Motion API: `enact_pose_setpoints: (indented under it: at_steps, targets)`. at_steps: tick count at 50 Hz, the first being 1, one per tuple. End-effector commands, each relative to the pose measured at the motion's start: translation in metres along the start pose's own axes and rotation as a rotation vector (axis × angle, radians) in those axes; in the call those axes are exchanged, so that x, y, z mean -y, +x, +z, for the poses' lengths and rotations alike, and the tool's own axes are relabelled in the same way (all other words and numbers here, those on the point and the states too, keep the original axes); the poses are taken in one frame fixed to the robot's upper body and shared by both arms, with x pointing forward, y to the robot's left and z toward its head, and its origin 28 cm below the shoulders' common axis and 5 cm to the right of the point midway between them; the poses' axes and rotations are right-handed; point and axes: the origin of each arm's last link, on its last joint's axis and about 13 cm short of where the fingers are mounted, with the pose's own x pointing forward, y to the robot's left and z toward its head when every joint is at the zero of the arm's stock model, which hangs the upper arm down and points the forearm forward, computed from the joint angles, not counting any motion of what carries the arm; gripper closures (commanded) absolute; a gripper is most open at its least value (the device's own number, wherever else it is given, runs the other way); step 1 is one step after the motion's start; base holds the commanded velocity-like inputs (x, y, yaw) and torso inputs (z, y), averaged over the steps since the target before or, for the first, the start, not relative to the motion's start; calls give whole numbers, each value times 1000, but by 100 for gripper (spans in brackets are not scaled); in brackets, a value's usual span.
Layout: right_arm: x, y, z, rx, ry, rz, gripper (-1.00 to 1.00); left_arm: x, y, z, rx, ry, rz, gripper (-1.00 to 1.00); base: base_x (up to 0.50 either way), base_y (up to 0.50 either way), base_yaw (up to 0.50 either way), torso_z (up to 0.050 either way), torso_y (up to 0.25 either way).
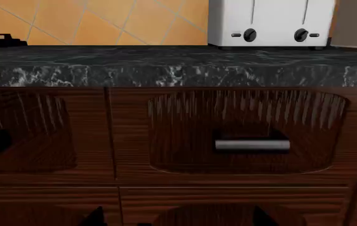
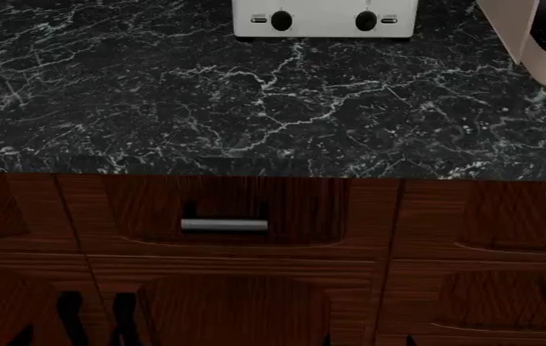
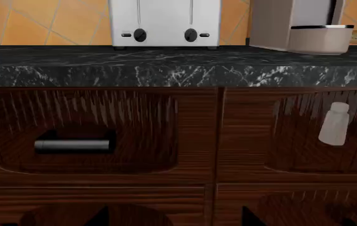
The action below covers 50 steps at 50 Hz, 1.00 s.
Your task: Open the right drawer.
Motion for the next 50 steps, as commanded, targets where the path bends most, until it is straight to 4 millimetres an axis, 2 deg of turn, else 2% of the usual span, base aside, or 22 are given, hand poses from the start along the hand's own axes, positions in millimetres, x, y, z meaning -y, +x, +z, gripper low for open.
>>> enact_pose_setpoints:
  at_steps: [1,23,24,26,28,29,30,32,35,40,50]
  targets:
    - [0,0,0,0,-9,0,-100,0,0,0,0,10,0,-100,0,0,0,0,0]
    - [0,1,2,22,-6,-9,-100,0,0,0,11,2,-8,-100,0,0,0,0,0]
    - [0,1,2,22,-5,-10,-100,-28,-25,4,-92,-7,61,-100,0,0,0,0,0]
    - [0,1,2,24,-3,-8,-100,-16,-22,51,-56,-14,17,-100,0,0,0,0,0]
    - [0,1,2,24,-5,-9,-100,-11,-38,93,-44,-8,-2,-100,0,0,0,0,0]
    - [0,1,2,23,-6,-10,-100,-8,-48,115,18,-5,-10,-100,0,0,0,0,0]
    - [0,1,2,22,-2,-11,-100,-7,-51,119,25,-1,-10,-100,0,0,0,0,0]
    - [0,1,1,21,-5,-11,-100,-9,-48,117,20,-12,-5,-100,0,0,0,0,0]
    - [0,1,1,21,0,-12,-100,-17,-39,100,15,-16,-6,-100,0,0,0,0,0]
    - [1,0,0,20,3,-14,-100,-18,-38,86,20,-9,-6,-100,0,-84,0,0,0]
    - [1,-1,0,22,0,-18,-100,-16,-41,88,22,-7,-5,-100,-2,-242,0,0,0]
